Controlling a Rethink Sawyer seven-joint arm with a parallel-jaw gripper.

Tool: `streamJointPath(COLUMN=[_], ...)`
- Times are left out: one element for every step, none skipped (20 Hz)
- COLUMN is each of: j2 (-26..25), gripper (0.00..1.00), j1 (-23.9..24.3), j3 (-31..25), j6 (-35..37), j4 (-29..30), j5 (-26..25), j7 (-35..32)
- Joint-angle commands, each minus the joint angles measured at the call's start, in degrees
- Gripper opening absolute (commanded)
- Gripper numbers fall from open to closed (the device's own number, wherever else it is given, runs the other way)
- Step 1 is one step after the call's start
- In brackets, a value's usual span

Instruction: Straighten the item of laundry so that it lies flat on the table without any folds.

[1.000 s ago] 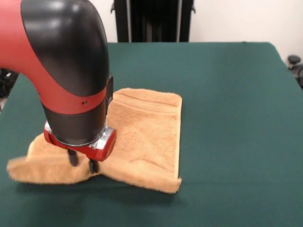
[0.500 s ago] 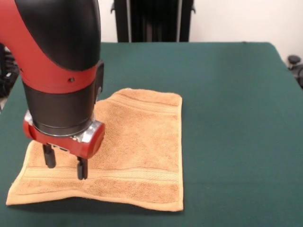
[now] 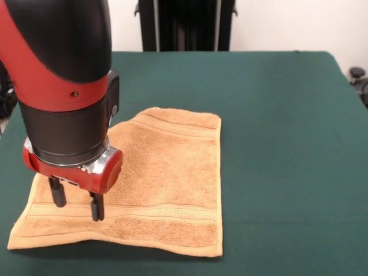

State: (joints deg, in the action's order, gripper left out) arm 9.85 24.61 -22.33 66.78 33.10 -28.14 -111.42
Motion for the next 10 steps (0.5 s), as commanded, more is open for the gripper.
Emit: streamJointPath(j2=[-8.55, -8.96, -9.37, -9.77, -9.96, -10.24, -10.52, -10.71, -11.01, -11.31], gripper=[1.0, 1.0, 1.0, 1.0, 1.0, 1.0, 1.0, 1.0, 1.0, 1.0], j1=[1.49, 1.45, 1.41, 1.36, 1.19, 1.04, 0.9, 0.86, 0.65, 0.44], j3=[-10.23, -10.3, -10.38, -10.46, -10.27, -10.19, -10.11, -9.99, -9.81, -9.63], j6=[9.25, 9.75, 10.25, 10.74, 10.94, 11.72, 12.49, 13.51, 15.67, 17.83], j4=[9.74, 9.61, 9.47, 9.34, 9.15, 8.64, 8.12, 7.66, 6.97, 6.28], j5=[8.16, 8.72, 9.27, 9.83, 9.93, 9.98, 10.04, 10.17, 10.36, 10.55], j7=[23.25, 23.31, 23.36, 23.42, 23.73, 23.87, 24.01, 24.02, 23.5, 22.98])
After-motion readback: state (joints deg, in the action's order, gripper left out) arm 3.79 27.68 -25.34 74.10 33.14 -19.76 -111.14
